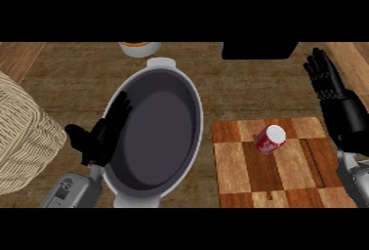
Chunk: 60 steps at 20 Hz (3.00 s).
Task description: Pick the can from the cutting board and place it in the pot
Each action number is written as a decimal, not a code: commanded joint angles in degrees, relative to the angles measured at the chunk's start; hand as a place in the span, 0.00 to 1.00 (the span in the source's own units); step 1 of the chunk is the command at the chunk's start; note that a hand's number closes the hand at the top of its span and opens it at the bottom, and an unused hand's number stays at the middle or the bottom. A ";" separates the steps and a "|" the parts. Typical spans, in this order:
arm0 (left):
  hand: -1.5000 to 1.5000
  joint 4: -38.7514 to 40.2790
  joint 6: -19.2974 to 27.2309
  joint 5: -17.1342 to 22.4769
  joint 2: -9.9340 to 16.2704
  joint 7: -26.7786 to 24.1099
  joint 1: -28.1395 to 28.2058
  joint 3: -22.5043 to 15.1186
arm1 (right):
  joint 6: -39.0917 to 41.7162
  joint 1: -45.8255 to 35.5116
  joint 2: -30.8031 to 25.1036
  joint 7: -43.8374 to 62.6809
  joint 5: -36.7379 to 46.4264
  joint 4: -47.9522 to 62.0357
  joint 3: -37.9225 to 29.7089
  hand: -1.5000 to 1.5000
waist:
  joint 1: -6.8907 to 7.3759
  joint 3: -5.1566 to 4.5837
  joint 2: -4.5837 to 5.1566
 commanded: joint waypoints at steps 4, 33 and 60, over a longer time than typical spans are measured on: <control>0.50 -2.67 4.53 -6.24 12.49 2.24 4.79 4.49 | -4.70 10.33 -1.72 11.29 -3.91 7.66 -6.76 1.00 | 0.80 -0.43 0.81; 0.50 -8.99 3.85 -12.55 16.48 6.70 11.47 7.25 | 14.92 4.13 -19.98 55.56 19.49 -9.67 7.27 0.00 | 3.45 -0.81 1.94; 0.50 -12.50 -0.68 -15.52 13.41 10.61 14.96 14.35 | 33.06 -14.73 1.87 69.17 21.95 13.43 13.60 0.00 | 0.65 -0.63 1.30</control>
